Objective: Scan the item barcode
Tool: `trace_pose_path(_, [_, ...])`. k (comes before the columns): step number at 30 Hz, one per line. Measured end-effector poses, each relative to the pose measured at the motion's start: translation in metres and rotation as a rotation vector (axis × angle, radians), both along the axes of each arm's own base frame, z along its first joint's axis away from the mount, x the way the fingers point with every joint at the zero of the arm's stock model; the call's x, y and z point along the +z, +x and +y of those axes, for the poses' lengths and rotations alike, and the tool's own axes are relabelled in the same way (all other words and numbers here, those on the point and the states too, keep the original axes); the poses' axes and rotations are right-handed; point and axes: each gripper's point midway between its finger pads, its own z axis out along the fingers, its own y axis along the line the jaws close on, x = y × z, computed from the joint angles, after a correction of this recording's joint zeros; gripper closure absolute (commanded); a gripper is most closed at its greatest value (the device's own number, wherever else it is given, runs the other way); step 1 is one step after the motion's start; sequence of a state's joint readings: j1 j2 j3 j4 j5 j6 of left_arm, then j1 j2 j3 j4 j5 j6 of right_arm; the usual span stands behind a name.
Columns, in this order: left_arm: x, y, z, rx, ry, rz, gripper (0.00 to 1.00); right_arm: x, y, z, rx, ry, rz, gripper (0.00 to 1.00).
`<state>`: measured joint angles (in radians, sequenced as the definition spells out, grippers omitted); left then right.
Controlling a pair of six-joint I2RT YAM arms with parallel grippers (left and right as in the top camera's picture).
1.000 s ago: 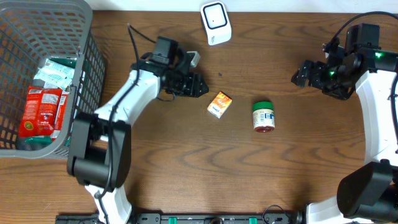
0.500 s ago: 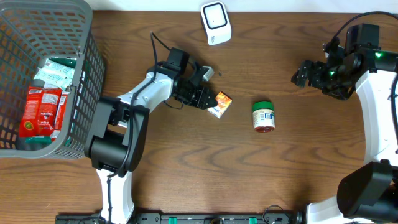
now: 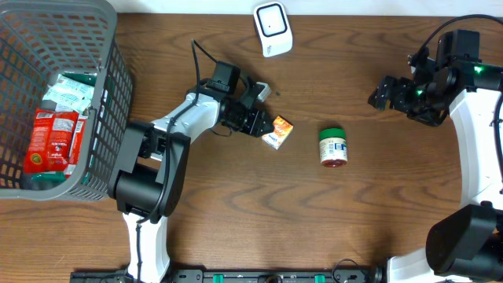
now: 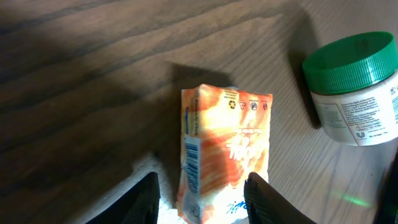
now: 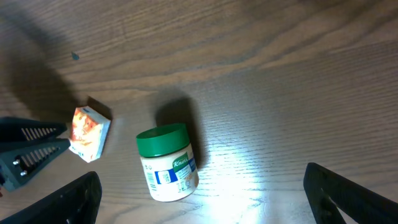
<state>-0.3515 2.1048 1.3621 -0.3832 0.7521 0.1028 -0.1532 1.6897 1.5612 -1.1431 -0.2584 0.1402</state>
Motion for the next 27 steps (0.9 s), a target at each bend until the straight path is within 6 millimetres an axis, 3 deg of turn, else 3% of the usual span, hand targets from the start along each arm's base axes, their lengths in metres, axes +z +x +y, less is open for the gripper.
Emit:
trace_pose_path(4, [0.000,-0.006,-0.008,-0.022,0.000,0.000,0.56,0.000,0.000,0.000,0.000,0.000,0.000,0.01])
trace_pose_path(7, [-0.002,-0.012,-0.017,-0.047,0.001,-0.002,0.64,0.000,0.000,0.000,0.000,0.000,0.000,0.01])
trace_pose_path(11, [-0.003,-0.017,-0.026,-0.069,-0.001,-0.005,0.64,0.000,0.000,0.000,0.000,0.000,0.000,0.01])
trace_pose_path(27, [-0.014,-0.014,-0.021,-0.055,0.027,0.002,0.64,0.000,0.000,0.000,0.000,0.000,0.000,0.01])
